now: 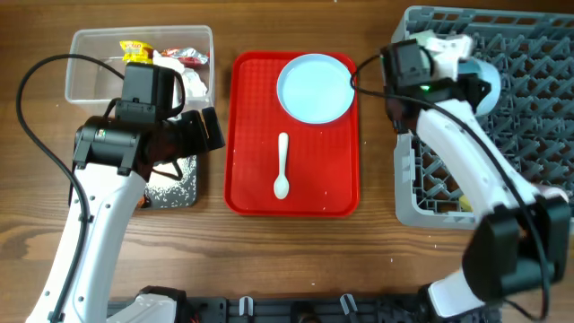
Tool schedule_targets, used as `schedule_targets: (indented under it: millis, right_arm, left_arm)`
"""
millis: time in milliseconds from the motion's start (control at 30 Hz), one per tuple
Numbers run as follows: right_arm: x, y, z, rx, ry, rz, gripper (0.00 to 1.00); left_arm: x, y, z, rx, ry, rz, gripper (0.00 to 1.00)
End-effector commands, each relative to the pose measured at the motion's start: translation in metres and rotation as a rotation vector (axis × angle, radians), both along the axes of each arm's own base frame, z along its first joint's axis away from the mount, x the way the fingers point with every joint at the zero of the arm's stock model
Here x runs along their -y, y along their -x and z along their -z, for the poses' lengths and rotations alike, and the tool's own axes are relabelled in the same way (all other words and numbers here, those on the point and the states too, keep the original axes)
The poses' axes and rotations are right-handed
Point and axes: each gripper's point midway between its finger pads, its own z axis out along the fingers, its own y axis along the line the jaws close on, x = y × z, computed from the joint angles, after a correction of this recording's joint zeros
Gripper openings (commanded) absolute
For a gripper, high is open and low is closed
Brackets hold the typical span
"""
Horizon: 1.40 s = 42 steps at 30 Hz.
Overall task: Sort waste into correct bins and load items into the dishwasher rack
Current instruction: 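Place the light-blue bowl into the dish rack, then grasp the light-blue plate edge with the right gripper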
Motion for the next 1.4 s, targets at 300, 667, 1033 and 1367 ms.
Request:
schedule_targets:
  millis: [300, 667, 1033, 1367]
  right_arm:
    - [-0.018, -0.014, 0.070, -0.278, -0.070, -0.099, 0.05]
    - [-0.044, -0.007, 0.088, -0.375, -0.147, -0.180, 0.72]
    - [-0.079, -0.018, 0.040, -0.179, -0.179, -0.282, 1.00]
    - [-0.243, -0.018, 0.018, 0.076, -1.324, -0.602, 1.00]
  left_arm:
    - [0.000, -0.002, -0.004, 0.016, -0.010, 0.007, 1.00]
    - [0.000, -0.002, -0.004, 0.016, -0.010, 0.007, 1.00]
    - [0.000, -0.002, -0.004, 0.016, -0.010, 0.007, 1.00]
    - [0.000, -0.002, -0.004, 0.016, -0.010, 0.007, 1.00]
